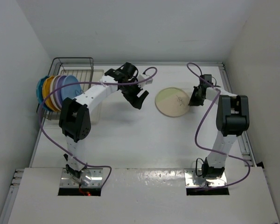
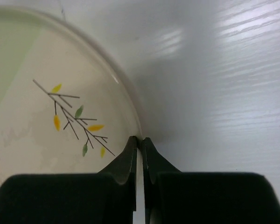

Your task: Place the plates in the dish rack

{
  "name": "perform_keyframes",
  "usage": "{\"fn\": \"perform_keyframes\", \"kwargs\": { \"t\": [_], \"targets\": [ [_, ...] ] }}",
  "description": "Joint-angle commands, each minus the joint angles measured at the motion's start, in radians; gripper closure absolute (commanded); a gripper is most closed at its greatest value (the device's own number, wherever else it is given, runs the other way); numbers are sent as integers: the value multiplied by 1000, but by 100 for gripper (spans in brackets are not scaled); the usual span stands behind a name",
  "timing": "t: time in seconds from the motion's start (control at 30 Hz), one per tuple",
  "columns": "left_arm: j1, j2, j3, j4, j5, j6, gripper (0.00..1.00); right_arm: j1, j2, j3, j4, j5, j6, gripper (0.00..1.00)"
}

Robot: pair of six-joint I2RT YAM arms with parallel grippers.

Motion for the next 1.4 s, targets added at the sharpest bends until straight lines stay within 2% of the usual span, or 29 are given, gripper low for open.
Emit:
{"fn": "perform_keyframes", "kwargs": {
  "t": [0.0, 0.2, 0.33, 0.37, 0.53, 0.6, 0.63, 0.7, 0.83, 0.87, 1.03, 1.13, 1.23, 1.27, 1.3, 1.37],
  "targets": [
    [9, 12, 0, 24, 55, 0, 12, 35, -60, -120, 38, -101, -103, 100],
    [18, 125, 47, 69, 124, -46, 12, 88, -181, -255, 111, -193, -134, 100],
    [18, 241, 125, 78, 156, -97, 12, 116, -216, -312, 105, -175, -130, 100],
    [6, 261, 138, 87, 156, -115, 9, 124, -238, -324, 104, -170, -140, 100],
    [-13, 360, 187, 176, 133, -186, 9, 164, -264, -364, 72, -144, -159, 100],
    [-13, 392, 207, 176, 54, -218, 15, 164, -272, -373, 74, -146, -154, 100],
    [-23, 404, 207, 176, 19, -229, 25, 165, -276, -376, 76, -144, -151, 100],
    [-24, 414, 187, 176, -49, -238, 32, 165, -295, -398, 84, -144, -153, 100],
    [-42, 414, 114, 176, 3, -238, 43, 171, -312, -418, 93, -140, -148, 100],
    [-51, 414, 97, 176, 3, -238, 49, 173, -315, -421, 91, -137, -145, 100],
    [-103, 377, -20, 176, 95, -226, 51, 177, -312, -418, 101, -137, -127, 100],
    [-134, 377, -32, 176, 106, -214, 52, 182, -301, -412, 110, -144, -107, 100],
    [-146, 386, -32, 167, 86, -203, 70, 190, -296, -415, 128, -144, -90, 100],
    [-146, 386, -32, 167, 52, -203, 81, 190, -299, -416, 130, -147, -87, 100],
    [-146, 395, -32, 167, 28, -212, 100, 190, -301, -418, 134, -147, -79, 100],
    [-137, 395, -19, 167, -14, -212, 100, 187, -299, -418, 139, -156, -74, 100]
  ]
}}
